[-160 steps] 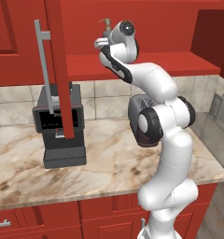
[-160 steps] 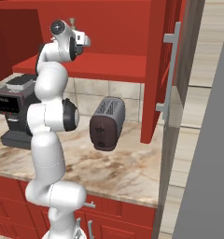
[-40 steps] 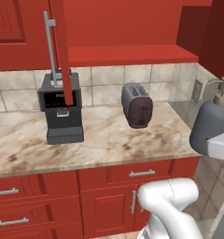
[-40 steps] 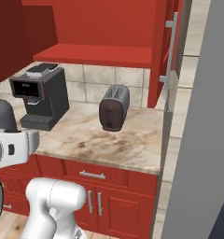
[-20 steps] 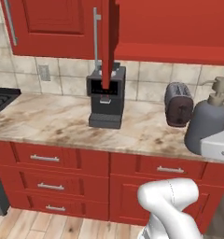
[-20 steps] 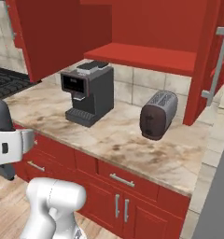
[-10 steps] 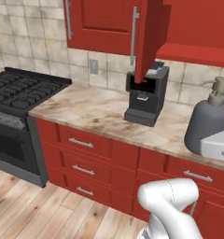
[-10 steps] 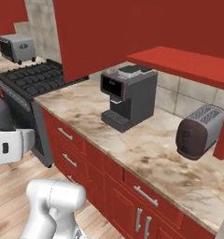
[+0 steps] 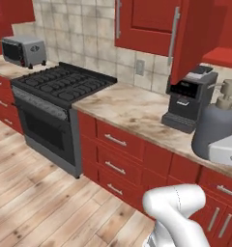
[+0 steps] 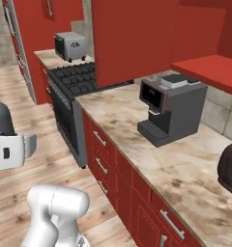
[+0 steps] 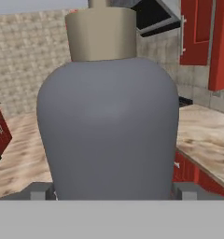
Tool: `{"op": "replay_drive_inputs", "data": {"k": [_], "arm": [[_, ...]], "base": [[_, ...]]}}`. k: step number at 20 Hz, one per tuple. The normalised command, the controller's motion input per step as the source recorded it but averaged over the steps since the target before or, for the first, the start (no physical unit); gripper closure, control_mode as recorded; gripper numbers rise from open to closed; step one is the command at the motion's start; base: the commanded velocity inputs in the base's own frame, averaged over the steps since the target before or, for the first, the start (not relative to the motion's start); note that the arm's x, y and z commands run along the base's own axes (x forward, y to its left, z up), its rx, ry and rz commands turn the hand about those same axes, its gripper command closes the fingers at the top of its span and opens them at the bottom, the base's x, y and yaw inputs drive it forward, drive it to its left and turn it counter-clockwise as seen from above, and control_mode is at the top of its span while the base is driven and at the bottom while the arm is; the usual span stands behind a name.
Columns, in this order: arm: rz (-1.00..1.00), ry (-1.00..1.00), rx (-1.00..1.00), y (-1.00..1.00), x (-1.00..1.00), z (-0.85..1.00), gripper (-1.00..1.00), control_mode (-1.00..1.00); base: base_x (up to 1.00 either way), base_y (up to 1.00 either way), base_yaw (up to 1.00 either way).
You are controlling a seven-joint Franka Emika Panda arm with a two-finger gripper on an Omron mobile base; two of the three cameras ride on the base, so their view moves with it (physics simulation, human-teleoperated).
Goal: Locate and retrieve the soap dispenser and soap dispenser from the cabinet. Place them next to the sink.
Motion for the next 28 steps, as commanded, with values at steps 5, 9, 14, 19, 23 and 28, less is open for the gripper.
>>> {"op": "replay_drive_inputs", "data": {"k": [5,9,14,19,23,28], "arm": [[0.00,0.00,0.00,0.00,0.00,0.00,1.00,1.00],[0.00,0.00,0.00,0.00,0.00,0.00,1.00,1.00],[0.00,0.00,0.00,0.00,0.00,0.00,1.00,1.00],[0.00,0.00,0.00,0.00,0.00,0.00,1.00,1.00],[0.00,0.00,0.00,0.00,0.00,0.00,1.00,1.00],[0.00,0.00,0.00,0.00,0.00,0.00,1.00,1.00]], "base": [[0.10,0.16,0.42],[0.14,0.20,0.41],[0.15,0.32,0.41],[0.14,0.42,0.39],[0.19,0.46,0.37],[0.28,0.58,0.30]]}}
